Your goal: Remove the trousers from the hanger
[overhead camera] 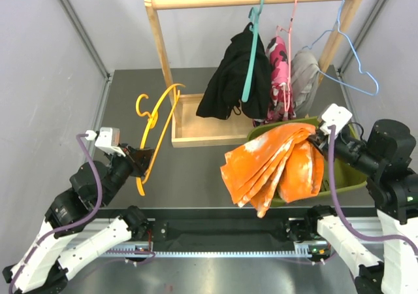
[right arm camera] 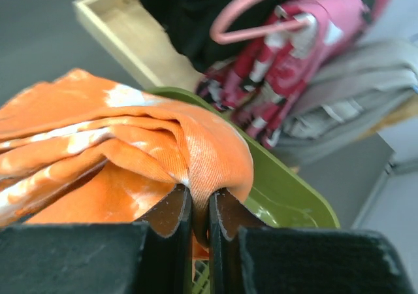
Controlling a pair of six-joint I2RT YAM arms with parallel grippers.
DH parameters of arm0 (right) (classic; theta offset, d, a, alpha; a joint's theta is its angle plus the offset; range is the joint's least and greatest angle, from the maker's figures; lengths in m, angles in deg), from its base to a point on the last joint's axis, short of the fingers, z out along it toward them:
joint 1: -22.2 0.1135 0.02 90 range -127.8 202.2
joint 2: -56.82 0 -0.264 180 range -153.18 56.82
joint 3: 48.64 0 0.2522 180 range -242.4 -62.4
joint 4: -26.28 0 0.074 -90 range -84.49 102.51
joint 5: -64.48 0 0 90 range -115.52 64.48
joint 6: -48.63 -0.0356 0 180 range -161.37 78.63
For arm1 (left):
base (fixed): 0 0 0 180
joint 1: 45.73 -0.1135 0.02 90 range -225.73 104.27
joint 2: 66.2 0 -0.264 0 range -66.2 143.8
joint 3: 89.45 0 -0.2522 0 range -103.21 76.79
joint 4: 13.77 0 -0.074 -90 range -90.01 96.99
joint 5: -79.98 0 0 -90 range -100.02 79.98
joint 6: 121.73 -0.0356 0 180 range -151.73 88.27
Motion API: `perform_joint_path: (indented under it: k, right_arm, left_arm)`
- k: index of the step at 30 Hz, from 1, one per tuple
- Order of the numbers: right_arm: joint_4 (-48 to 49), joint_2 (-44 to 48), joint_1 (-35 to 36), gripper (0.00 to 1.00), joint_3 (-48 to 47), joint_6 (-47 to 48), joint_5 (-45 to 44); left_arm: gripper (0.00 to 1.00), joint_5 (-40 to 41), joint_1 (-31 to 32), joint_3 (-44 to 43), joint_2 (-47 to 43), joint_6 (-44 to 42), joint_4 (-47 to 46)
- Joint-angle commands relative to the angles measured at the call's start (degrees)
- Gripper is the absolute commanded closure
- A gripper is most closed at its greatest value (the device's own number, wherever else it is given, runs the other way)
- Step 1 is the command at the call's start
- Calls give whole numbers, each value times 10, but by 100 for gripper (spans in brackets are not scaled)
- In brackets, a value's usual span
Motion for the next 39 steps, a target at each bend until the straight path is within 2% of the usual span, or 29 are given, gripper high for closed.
perform_joint_path:
  k: [1,9,15,22,32,39]
  right_arm:
    - [126,15,-17,100,27,-7,-100]
    - [172,53,-37,100,143,21,-166]
    - [229,70,-61,100,214,18,-279]
    - [271,87,-92,100,276,20,-345]
    - [290,97,-137,100,316,25,-367]
    - [295,108,-143,100,327,39,-421]
  left_arm:
    - [100,-8,-4,7,-11,-10,-47]
    - [100,-18,-4,15,-27,-8,-50]
    - [100,-22,-3,7,-35,-10,-44]
    - [100,-26,-3,5,-43,-9,-41]
    - [100,-31,-4,-6,-44,-5,-45]
    - [100,-32,-4,-10,-38,-5,-51]
